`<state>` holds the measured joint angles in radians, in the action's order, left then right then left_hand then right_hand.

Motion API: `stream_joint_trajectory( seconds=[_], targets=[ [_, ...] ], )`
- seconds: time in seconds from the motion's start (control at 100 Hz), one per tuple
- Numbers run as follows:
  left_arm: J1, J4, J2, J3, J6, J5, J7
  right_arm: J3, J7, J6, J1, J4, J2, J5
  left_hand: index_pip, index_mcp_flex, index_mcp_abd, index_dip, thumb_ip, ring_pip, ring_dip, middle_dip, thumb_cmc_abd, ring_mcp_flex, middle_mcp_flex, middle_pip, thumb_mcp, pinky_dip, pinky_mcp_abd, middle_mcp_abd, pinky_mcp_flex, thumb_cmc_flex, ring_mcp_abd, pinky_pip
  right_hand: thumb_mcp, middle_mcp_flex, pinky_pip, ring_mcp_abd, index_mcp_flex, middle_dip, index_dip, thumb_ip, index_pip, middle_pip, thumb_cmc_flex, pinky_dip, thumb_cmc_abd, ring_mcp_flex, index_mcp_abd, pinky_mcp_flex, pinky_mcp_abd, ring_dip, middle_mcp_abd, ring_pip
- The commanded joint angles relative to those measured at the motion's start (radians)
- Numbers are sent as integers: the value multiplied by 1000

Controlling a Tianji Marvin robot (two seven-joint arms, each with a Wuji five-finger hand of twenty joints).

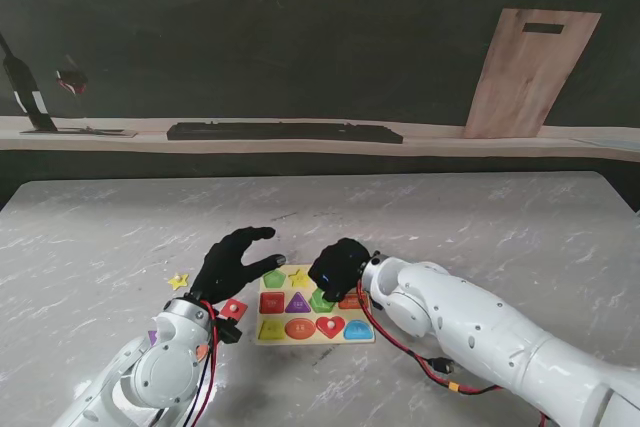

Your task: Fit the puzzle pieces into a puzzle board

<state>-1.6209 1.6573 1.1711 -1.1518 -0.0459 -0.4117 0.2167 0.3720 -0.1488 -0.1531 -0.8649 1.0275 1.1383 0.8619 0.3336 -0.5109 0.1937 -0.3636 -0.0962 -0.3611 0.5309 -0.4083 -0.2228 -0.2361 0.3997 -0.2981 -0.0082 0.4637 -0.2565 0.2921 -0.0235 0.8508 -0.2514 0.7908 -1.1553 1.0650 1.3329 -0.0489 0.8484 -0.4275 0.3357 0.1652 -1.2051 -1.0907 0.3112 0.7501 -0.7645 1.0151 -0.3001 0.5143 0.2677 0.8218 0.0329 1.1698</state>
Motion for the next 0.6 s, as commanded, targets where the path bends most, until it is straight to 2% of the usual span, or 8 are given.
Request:
stream_joint_trajectory(
  seconds=[0.0,0.25,0.59],
  targets=[
    [-2,3,2,0,-2,4,-1,-6,-3,-11,4,-9,11,1,-14,-23,-26,2,32,19,0,3,30,-33,11,21,-23,14,-99,-10,0,-6,7,-10,-48,-11,40,30,0,0,3,-80,-14,-31,67,18,32,10,-122,0,-12,9,16,36],
    [-1,1,2,1,-3,5,-2,-63,-26,-18,30,-66,34,-20,-15,-24,-26,3,32,19,0,4,31,-33,12,21,-23,14,-99,-10,0,-6,6,-10,-40,-16,42,32,-5,2,2,-83,-17,-32,66,17,40,5,-124,-4,-15,8,19,37],
    [0,0,2,2,-2,8,-6,-90,-46,-44,33,-88,36,-14,-17,-26,-27,4,32,20,0,4,32,-34,16,21,-23,14,-99,-10,0,-8,5,-10,-36,-23,41,34,-15,4,0,-86,-19,-33,64,14,46,-3,-131,-9,-15,7,24,37]
  ],
)
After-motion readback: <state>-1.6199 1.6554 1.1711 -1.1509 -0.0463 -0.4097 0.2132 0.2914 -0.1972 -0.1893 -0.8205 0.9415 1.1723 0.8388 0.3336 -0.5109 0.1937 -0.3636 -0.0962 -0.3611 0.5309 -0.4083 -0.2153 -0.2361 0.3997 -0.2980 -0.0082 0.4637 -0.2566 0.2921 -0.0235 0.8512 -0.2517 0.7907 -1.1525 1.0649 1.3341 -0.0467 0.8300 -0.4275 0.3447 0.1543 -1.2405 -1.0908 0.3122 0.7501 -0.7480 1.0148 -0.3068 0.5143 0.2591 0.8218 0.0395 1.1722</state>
